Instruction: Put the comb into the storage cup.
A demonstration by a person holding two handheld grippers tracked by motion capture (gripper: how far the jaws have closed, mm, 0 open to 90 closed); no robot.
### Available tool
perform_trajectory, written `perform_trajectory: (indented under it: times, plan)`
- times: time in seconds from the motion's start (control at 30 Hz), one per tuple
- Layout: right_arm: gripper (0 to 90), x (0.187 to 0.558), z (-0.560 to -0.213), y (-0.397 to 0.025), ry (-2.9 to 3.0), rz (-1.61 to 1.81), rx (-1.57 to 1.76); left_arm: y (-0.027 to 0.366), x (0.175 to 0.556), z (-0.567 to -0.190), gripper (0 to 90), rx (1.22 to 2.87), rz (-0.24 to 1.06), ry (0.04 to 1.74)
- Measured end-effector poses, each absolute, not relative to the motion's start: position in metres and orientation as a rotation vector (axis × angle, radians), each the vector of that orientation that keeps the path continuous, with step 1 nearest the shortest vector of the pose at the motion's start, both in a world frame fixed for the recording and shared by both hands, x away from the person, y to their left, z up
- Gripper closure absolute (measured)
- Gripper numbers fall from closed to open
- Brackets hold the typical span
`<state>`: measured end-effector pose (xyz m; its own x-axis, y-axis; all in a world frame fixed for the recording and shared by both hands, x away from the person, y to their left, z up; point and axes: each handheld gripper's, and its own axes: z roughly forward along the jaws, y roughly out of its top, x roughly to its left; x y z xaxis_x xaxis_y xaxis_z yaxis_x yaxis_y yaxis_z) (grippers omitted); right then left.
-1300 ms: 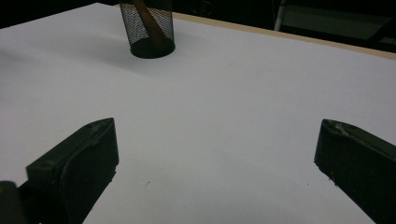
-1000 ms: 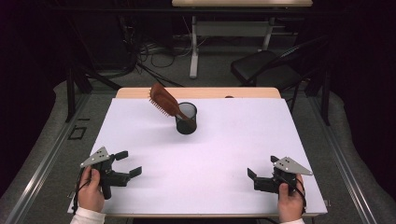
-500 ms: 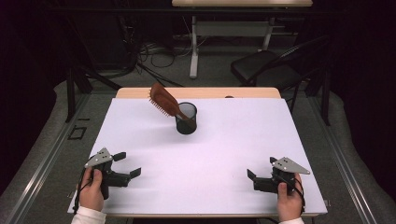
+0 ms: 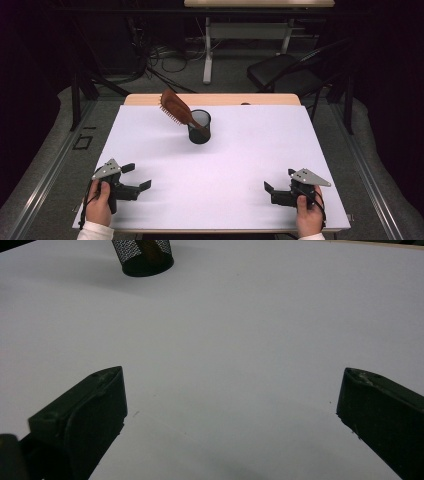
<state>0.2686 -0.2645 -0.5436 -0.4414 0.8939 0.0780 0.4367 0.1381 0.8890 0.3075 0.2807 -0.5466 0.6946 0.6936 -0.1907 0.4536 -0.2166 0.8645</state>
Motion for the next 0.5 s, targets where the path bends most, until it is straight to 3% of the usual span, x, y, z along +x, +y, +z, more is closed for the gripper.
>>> perform_trajectory:
  times: [0.5]
  plan:
    - [0.0,0.2687,-0.5435,-0.2651,1.945,1.261,1.273,0.2813,0.3071,-0.546,0.4,1.858,0.296,0.901]
